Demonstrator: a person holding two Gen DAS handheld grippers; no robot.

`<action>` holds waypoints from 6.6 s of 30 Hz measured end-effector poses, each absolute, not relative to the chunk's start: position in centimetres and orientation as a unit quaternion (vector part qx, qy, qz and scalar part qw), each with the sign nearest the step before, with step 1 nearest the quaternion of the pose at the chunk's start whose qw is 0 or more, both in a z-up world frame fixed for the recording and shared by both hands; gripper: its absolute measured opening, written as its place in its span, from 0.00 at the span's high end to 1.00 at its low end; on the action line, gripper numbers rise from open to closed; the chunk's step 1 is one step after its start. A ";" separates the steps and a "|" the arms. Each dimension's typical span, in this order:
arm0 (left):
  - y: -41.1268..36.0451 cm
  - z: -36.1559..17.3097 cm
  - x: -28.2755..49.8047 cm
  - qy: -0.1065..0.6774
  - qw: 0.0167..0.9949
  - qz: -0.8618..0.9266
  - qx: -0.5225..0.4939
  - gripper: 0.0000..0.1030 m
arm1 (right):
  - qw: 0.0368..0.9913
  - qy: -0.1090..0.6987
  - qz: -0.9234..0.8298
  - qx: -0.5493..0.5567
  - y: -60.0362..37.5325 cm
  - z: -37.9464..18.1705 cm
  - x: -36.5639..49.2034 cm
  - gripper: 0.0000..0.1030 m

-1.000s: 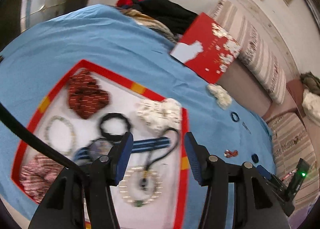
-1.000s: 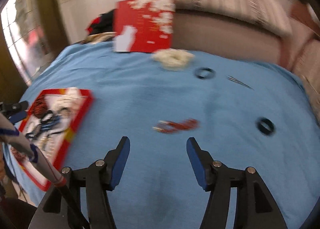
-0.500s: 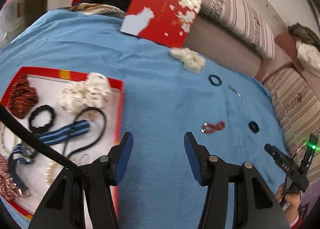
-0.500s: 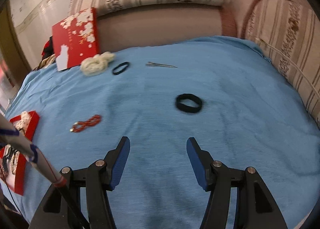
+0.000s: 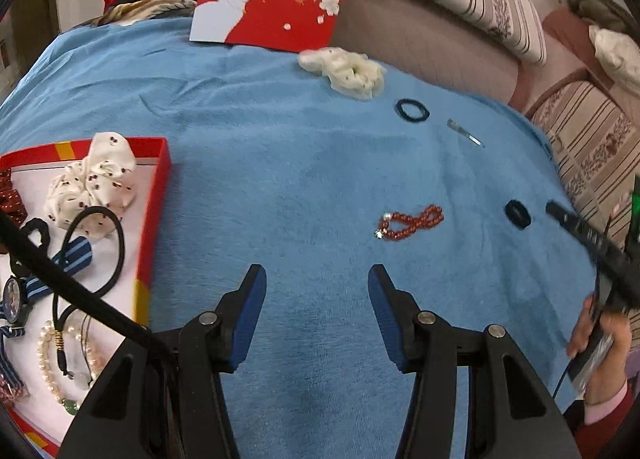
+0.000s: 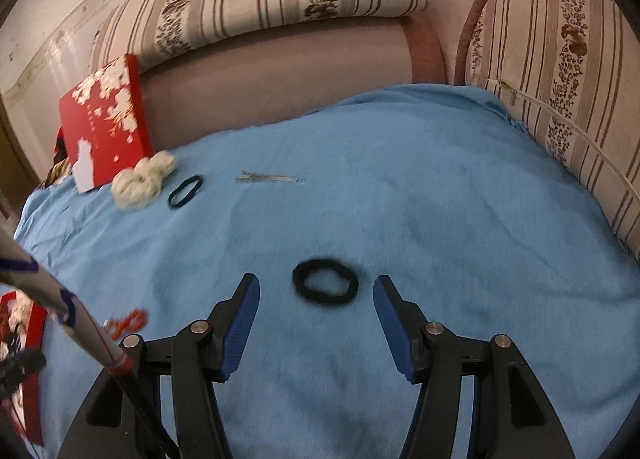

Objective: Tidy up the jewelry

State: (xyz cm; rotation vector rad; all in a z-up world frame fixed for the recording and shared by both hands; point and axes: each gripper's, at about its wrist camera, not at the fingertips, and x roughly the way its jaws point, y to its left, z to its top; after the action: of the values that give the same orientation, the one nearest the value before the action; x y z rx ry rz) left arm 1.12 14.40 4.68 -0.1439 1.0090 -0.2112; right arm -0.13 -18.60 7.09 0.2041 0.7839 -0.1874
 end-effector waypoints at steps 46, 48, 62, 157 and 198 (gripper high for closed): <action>5.4 2.6 4.5 0.476 0.850 -0.219 -0.052 0.90 | 0.899 0.422 -0.043 0.111 -20.2 2.4 3.1 0.91; 6.2 4.0 4.1 0.461 0.857 -0.222 -0.065 0.90 | 0.906 0.408 -0.036 0.104 -19.6 3.3 2.7 0.91; 16.9 10.7 -0.4 0.392 0.889 -0.191 -0.141 0.90 | 0.917 0.391 0.043 0.065 -12.0 5.4 -1.3 0.91; 20.9 19.9 -27.9 0.145 0.961 0.215 -0.092 0.00 | 0.918 0.367 0.146 0.034 -0.4 8.1 -20.6 0.30; 24.8 11.4 -24.1 0.354 0.909 0.207 -0.076 0.00 | 0.915 0.372 0.147 -0.058 7.1 9.6 -20.1 0.22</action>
State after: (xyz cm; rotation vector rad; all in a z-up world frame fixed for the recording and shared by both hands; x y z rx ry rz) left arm -24.10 24.77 11.41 -0.1568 0.7310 0.4262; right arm -20.12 7.06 9.57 -0.1185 0.7658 0.3036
